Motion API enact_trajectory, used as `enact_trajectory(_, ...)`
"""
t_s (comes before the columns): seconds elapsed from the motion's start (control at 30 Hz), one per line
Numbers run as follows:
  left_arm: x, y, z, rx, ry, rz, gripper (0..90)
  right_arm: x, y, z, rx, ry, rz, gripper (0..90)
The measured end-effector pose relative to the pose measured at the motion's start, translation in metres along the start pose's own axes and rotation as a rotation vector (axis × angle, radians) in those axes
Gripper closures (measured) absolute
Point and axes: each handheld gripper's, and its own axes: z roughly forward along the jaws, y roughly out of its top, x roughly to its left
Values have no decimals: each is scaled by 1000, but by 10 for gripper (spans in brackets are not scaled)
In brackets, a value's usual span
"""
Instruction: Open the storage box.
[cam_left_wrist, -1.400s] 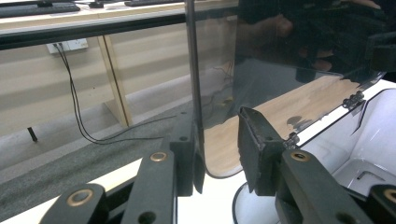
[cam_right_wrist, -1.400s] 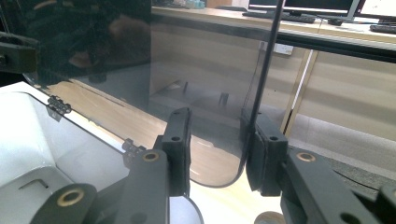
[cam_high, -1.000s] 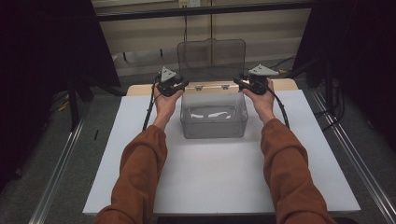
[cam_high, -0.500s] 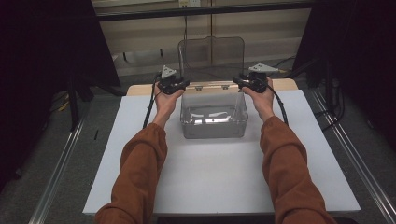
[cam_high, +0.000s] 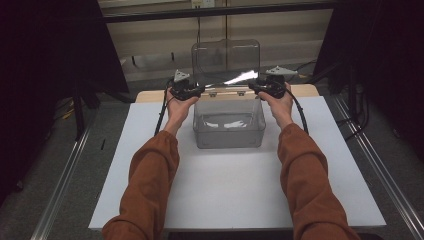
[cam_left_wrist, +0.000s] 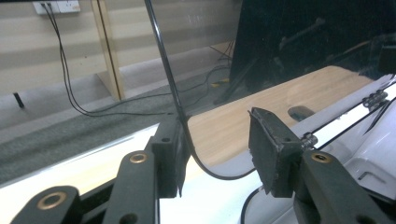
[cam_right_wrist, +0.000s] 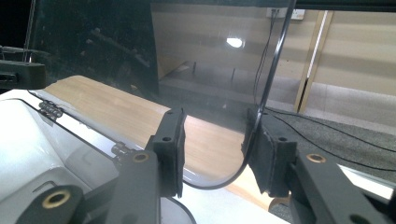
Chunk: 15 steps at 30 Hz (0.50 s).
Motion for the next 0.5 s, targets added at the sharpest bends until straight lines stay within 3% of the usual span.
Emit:
enact_trajectory(0.3, 3, 0, 2, 14, -15, -47, 574, -2, -1, 3, 11, 2, 42, 574)
enact_trajectory(0.5, 0, 1, 5, 42, 0, -40, 510, -2, -1, 4, 17, 2, 54, 555)
